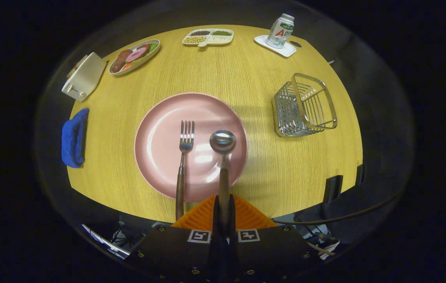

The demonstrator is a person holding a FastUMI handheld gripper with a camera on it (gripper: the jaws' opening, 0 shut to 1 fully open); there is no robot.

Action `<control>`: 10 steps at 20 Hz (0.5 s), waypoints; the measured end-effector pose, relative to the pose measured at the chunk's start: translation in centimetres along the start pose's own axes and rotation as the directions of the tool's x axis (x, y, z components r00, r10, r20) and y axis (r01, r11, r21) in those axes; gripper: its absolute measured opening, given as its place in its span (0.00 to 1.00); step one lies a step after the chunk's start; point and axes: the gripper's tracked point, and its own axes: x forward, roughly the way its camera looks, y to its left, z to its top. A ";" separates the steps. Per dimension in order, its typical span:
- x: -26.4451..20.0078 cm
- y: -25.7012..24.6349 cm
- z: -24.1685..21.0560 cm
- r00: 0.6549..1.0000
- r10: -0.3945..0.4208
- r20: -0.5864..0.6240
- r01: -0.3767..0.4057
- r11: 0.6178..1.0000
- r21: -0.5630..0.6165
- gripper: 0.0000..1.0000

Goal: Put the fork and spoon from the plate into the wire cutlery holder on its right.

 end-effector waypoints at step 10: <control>-3.7 -1.2 2.6 0.996 -0.069 0.049 0.069 0.998 -0.007 0.10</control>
